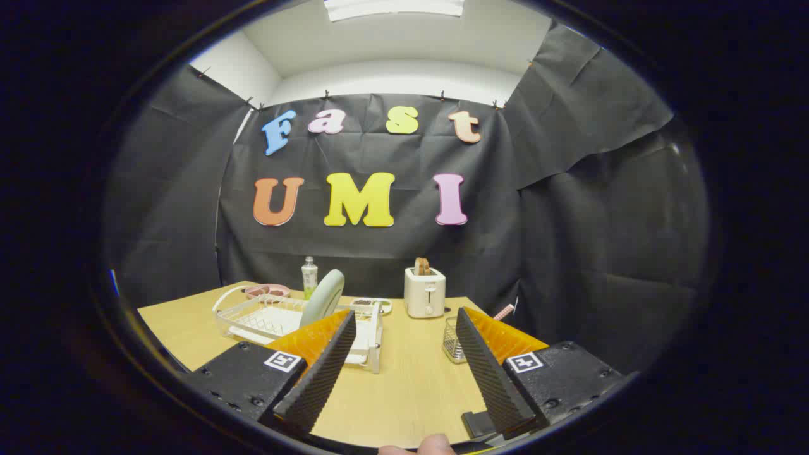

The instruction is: Take the plate from the dish rack, then take the spoon from the basket and place it into the plate.

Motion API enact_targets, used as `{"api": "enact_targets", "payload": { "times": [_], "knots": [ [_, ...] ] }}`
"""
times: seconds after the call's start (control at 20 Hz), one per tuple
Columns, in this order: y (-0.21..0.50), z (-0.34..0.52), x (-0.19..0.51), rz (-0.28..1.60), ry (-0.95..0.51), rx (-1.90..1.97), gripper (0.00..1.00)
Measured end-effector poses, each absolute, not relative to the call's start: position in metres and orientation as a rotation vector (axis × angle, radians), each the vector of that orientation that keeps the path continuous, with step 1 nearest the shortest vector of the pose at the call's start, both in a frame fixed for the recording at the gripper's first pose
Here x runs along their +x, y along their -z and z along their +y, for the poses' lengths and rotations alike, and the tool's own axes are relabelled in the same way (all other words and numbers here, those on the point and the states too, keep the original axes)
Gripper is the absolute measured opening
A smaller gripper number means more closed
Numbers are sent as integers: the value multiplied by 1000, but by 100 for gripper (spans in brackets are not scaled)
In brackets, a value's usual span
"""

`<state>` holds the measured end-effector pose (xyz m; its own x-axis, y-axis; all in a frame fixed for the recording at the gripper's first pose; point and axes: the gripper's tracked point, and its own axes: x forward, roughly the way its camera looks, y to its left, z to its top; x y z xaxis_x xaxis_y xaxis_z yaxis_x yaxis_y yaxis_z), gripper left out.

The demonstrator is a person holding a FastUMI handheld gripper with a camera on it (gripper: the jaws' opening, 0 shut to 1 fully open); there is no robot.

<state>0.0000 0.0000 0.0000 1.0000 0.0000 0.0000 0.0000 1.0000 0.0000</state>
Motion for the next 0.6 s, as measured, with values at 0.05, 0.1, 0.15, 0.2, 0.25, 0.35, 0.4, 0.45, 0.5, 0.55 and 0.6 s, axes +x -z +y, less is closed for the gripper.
{"api": "enact_targets", "payload": {
  "times": [0.05, 0.1, 0.15, 0.2, 0.25, 0.35, 0.4, 0.45, 0.5, 0.55, 0.6],
  "knots": [
    [-1, 0, 0, 0, 1, -3, 100],
    [-1, 1, 0, 1, 1, -3, 100],
    [-1, 3, 0, 3, -2, -6, 100],
    [1, 4, 1, 6, -2, -8, 100],
    [0, 5, 1, 8, -1, -6, 100],
    [0, 5, 2, 11, -1, -2, 100],
    [1, 4, 3, 12, 2, -3, 100],
    [0, 4, 4, 14, 5, -2, 100],
    [-1, 4, 5, 14, 4, -1, 100],
    [-2, 4, 6, 16, 4, -2, 100],
    [-2, 3, 8, 16, 6, -1, 100]
  ]
}}
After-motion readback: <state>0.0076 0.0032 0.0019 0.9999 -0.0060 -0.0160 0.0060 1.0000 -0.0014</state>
